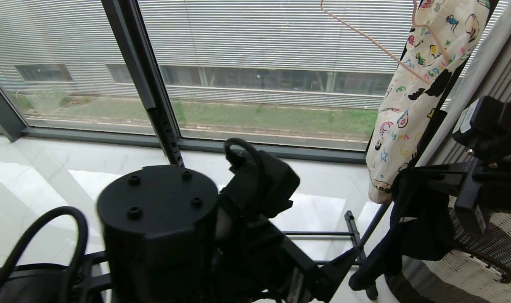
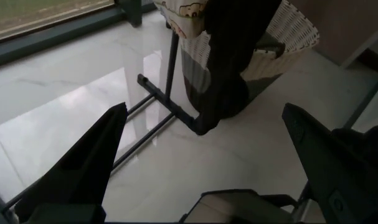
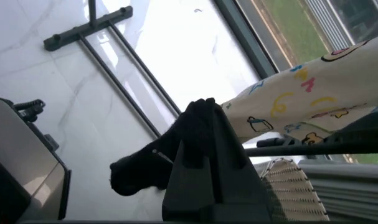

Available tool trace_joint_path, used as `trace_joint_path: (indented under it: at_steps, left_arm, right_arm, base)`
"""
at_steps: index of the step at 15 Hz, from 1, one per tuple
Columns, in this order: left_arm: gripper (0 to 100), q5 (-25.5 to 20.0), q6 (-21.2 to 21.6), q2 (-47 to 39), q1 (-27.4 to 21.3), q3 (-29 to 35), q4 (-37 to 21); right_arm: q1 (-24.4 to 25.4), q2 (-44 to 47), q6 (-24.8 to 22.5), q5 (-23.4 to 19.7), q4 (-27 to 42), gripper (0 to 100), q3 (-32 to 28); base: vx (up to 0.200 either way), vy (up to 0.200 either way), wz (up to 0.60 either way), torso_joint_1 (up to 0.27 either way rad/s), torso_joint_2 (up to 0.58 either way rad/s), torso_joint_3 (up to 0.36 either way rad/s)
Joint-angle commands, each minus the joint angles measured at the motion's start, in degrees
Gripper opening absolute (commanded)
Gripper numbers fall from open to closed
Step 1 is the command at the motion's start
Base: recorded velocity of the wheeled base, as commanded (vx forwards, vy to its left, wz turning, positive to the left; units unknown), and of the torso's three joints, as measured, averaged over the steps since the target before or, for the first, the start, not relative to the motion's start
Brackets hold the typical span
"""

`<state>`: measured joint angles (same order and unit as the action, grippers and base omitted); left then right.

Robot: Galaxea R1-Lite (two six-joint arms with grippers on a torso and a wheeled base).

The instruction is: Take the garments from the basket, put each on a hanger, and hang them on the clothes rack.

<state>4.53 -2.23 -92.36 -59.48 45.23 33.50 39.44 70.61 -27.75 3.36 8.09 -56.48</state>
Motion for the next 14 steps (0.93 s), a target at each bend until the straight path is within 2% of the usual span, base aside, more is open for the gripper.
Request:
trace_joint_path:
  at_steps: [1, 6, 14]
  left_arm:
    - [100, 0.1, -0.6, -13.6, -1.1, 11.6, 0.1]
    - [100, 0.2, 0.6, -25.7, -1.0, 22.0, 0.1]
    - [100, 0.4, 0.9, -36.9, 3.2, 30.8, 0.1]
  right_arm:
    - [0.6, -0.5, 0.0, 0.0, -0.1, 0, -0.4]
    - [0.7, -0.5, 0.1, -0.1, -0.2, 0, -1.0]
    - [1.9, -1.7, 0.2, -0.3, -0.2, 0, -1.2]
  base:
    - [0.0, 0.0, 0.0, 0.0, 0.0, 0.0]
    - [0.0, 0.0, 0.0, 0.0, 0.0, 0.0]
    - [0.0, 0.0, 0.0, 0.0, 0.0, 0.0]
